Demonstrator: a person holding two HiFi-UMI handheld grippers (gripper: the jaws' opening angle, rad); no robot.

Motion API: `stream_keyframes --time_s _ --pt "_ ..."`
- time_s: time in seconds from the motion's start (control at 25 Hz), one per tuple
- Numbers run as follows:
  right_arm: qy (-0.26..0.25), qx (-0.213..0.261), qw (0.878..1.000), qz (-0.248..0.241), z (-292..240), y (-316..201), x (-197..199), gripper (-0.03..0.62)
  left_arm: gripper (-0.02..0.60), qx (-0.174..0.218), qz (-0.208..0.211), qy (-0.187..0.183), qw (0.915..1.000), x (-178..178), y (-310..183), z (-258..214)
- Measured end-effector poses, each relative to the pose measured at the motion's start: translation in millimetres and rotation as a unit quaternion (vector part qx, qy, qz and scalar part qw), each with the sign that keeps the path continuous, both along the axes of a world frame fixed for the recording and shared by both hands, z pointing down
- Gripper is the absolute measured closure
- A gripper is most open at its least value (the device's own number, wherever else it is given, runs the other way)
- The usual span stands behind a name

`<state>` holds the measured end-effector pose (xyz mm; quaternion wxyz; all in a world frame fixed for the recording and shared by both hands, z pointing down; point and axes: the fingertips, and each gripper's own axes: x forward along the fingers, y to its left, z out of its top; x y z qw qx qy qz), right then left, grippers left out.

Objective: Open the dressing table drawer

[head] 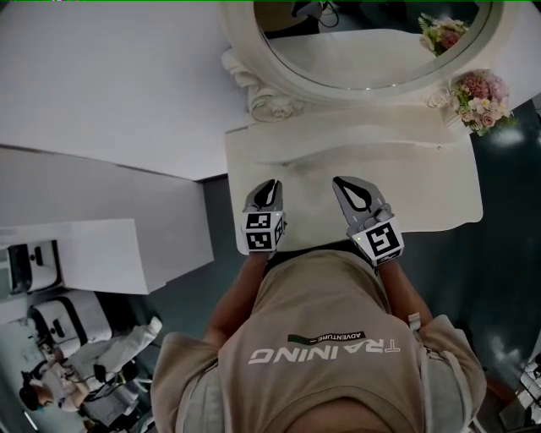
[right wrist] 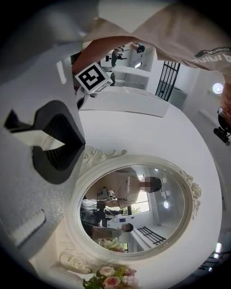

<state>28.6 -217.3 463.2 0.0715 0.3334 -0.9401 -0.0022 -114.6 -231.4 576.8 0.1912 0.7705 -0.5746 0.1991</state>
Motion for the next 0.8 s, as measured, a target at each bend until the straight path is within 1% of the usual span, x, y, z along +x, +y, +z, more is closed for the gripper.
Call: stream_keyframes --time_s 0.2,0.36,0.6,0.8 --pt "-0.010 -0.019 1.000 0.002 10 -11 17 0.591 0.494 -0.025 -0.031 0.018 0.9990 -1 -18 22" --pt "-0.005 -0.029 1.000 0.003 19 -17 31 0.591 0.465 -0.039 -0.053 0.020 0.9976 -4 -31 40" --pt "0.003 -0.038 0.999 0.016 29 -24 48 0.591 0.453 -0.065 -0.066 0.018 0.9955 -1 -44 68" --pt "0.007 -0.044 0.999 0.024 37 -29 60 0.591 0.439 -0.080 -0.085 0.026 0.9929 -2 -57 91"
